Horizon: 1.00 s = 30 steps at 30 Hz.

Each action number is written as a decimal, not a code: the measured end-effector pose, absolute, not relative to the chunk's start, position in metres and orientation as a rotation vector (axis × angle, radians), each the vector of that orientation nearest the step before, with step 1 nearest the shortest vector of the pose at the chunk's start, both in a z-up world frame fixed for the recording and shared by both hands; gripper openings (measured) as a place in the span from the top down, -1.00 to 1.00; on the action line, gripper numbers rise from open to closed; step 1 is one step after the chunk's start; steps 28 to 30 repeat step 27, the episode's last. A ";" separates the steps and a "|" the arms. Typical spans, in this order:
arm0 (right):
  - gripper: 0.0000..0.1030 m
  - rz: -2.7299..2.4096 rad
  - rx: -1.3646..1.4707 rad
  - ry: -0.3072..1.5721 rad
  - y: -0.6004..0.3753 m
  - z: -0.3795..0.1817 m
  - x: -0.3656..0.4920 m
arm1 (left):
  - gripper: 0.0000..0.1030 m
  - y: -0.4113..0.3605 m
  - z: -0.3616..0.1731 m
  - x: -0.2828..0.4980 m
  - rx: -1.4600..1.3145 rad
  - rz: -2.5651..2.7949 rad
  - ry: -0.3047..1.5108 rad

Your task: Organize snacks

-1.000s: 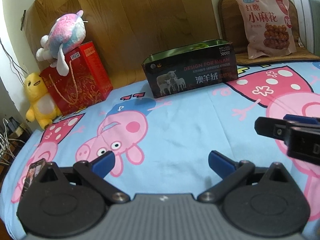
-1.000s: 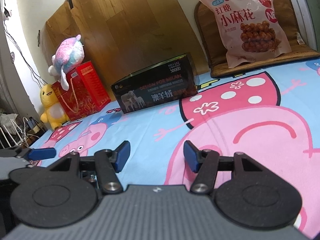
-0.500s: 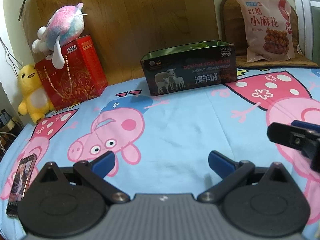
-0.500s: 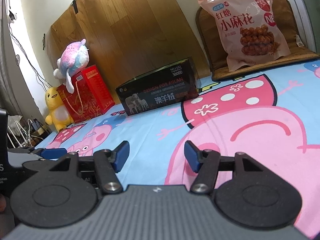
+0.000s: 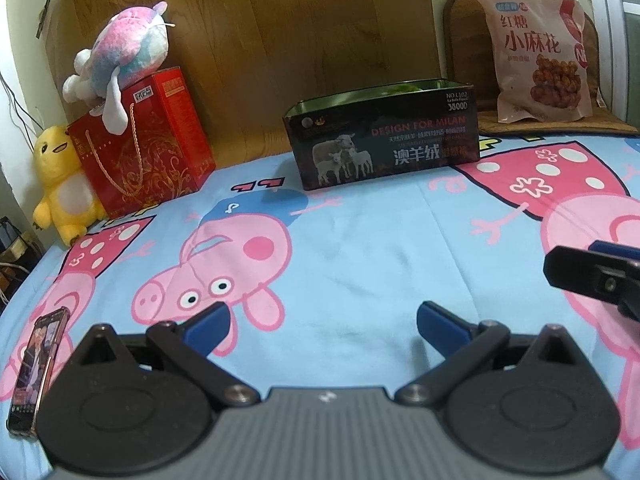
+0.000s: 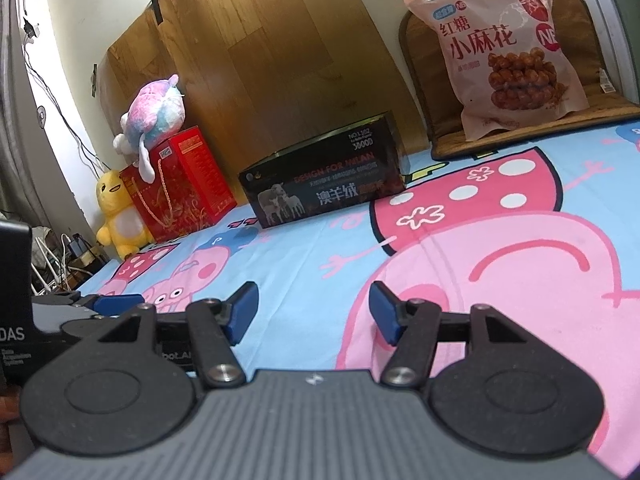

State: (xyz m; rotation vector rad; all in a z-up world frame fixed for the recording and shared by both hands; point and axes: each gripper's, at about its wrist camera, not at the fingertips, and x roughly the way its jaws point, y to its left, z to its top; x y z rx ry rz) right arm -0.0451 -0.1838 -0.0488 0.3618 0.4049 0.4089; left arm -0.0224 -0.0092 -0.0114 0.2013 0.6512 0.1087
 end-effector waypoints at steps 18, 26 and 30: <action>-0.24 0.422 0.363 0.408 -0.183 -0.049 -0.044 | -0.99 -0.005 -0.014 -0.020 0.198 0.124 0.658; -0.24 0.422 0.363 0.408 -0.183 -0.049 -0.044 | -0.99 -0.001 -0.012 -0.020 0.146 0.069 0.657; -0.25 0.422 0.363 0.408 -0.183 -0.049 -0.044 | -0.99 -0.002 -0.012 -0.021 0.147 0.064 0.654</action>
